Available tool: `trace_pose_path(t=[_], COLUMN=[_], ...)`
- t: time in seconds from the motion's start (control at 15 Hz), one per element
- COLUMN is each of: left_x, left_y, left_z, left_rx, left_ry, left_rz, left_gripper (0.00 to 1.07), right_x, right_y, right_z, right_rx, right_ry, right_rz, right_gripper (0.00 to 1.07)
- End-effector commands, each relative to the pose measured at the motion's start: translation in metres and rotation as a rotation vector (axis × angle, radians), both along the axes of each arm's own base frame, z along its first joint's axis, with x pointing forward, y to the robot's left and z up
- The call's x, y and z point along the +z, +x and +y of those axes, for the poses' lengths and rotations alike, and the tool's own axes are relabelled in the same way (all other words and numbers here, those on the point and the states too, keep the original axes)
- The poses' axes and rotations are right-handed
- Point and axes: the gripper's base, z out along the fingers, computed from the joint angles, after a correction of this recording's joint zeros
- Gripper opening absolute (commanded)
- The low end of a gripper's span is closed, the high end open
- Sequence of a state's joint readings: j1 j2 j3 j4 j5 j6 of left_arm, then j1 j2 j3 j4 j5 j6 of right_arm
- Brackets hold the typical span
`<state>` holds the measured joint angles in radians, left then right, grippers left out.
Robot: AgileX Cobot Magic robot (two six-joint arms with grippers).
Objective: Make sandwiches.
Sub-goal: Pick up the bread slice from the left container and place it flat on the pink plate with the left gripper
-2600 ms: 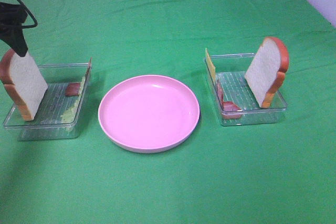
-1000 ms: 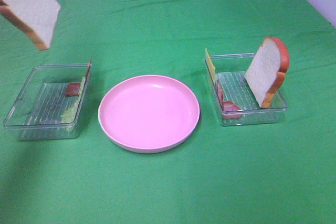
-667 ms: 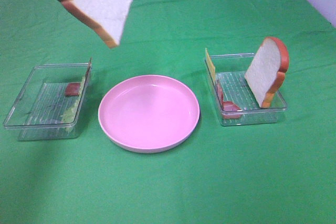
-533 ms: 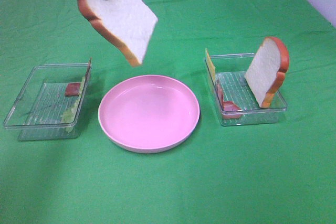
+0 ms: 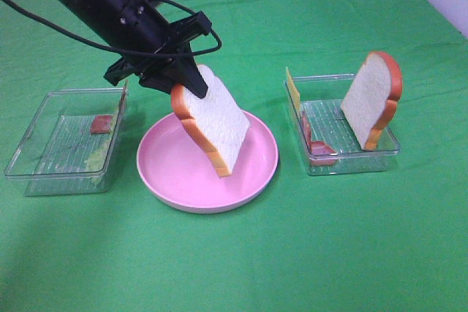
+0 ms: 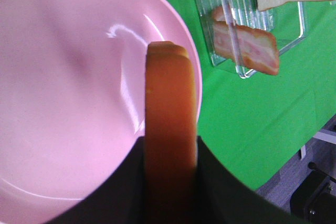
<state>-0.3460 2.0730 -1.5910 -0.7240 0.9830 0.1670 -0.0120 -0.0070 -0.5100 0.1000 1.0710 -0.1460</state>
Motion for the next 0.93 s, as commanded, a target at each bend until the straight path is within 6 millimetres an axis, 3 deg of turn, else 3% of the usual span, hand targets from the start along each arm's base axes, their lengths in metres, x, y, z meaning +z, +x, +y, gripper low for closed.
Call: trace_pose_path(t=[0.07, 0.27, 0.47, 0.6, 0.87, 0.93], left_x=[-0.014, -0.025, -0.030, -0.030, -0.027, -0.021], left_y=[0.001, 0.006, 0.005, 0.003, 0.002, 0.004], left_z=[-0.004, -0.006, -0.012, -0.016, -0.018, -0.017], left_rx=[0.015, 0.041, 0.032, 0.022, -0.009, -0.022], left_ry=[-0.007, -0.015, -0.039, -0.034, -0.003, 0.014], left_rz=[0.034, 0.036, 0.043, 0.040, 0.019, -0.013], left_gripper=[0.00, 0.00, 0.10, 0.24, 0.75, 0.76], right_x=[-0.001, -0.001, -0.001, -0.001, -0.001, -0.001], right_y=[-0.001, -0.001, -0.001, -0.001, -0.001, -0.001], right_z=[0.000, 0.000, 0.000, 0.000, 0.000, 0.000], right_rx=[0.002, 0.002, 0.002, 0.002, 0.002, 0.002], right_ry=[-0.011, -0.011, -0.011, -0.011, -0.011, -0.011], right_rz=[-0.019, -0.019, -0.019, -0.019, -0.019, -0.019], right_gripper=[0.73, 0.73, 0.73, 0.73, 0.73, 0.73])
